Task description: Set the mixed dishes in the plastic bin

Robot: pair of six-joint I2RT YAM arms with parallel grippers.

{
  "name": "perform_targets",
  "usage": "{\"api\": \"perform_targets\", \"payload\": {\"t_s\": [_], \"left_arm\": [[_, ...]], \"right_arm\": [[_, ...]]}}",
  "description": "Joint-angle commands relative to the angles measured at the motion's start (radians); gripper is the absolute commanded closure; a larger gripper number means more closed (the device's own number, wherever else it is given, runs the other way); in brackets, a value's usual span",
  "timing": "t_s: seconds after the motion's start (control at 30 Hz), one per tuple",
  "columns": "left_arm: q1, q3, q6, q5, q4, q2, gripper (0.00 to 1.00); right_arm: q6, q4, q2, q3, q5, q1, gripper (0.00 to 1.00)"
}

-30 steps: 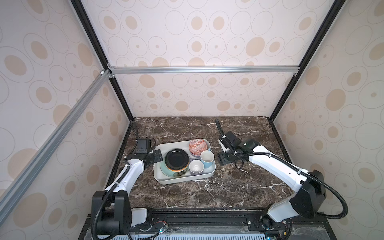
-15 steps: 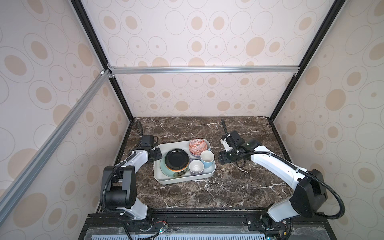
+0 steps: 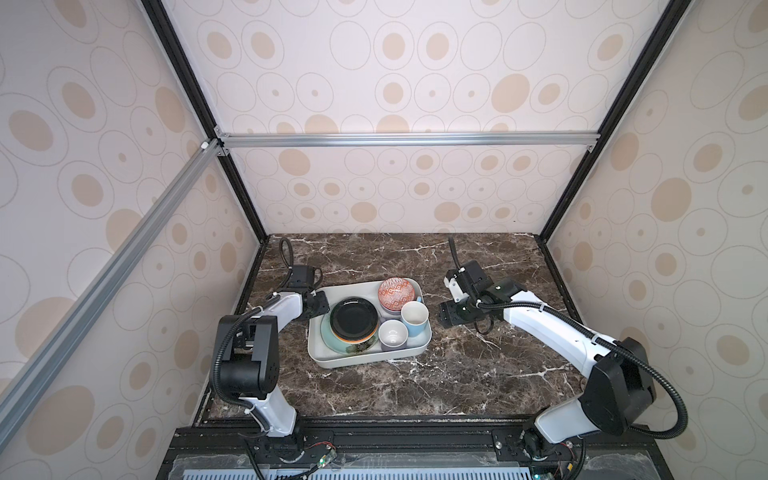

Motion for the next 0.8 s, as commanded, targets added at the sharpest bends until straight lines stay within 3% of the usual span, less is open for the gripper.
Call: {"api": "perform_targets", "payload": {"t_s": [0.0,0.23,0.5,0.77], "left_arm": [[-0.064,0.071,-0.034,0.070,0.039,0.051,0.59],[-0.112,0.106,-0.067,0.087,0.032,0.071,0.61],[-0.144,0.040,-0.113,0.074,0.050,0.044,0.68],[-0.147,0.004,-0.123,0.065,0.058,-0.014,0.65]], "right_arm": [[-0.013,-0.010,-0.031,-0.011,0.007,-0.010,0.23],[-0.015,-0.013,-0.041,-0.023,0.013,-0.030,0.23],[-0.016,-0.007,-0.049,-0.039,0.007,-0.051,0.23],[-0.027,-0.024,-0.094,-0.037,0.022,-0.067,0.22]]}}
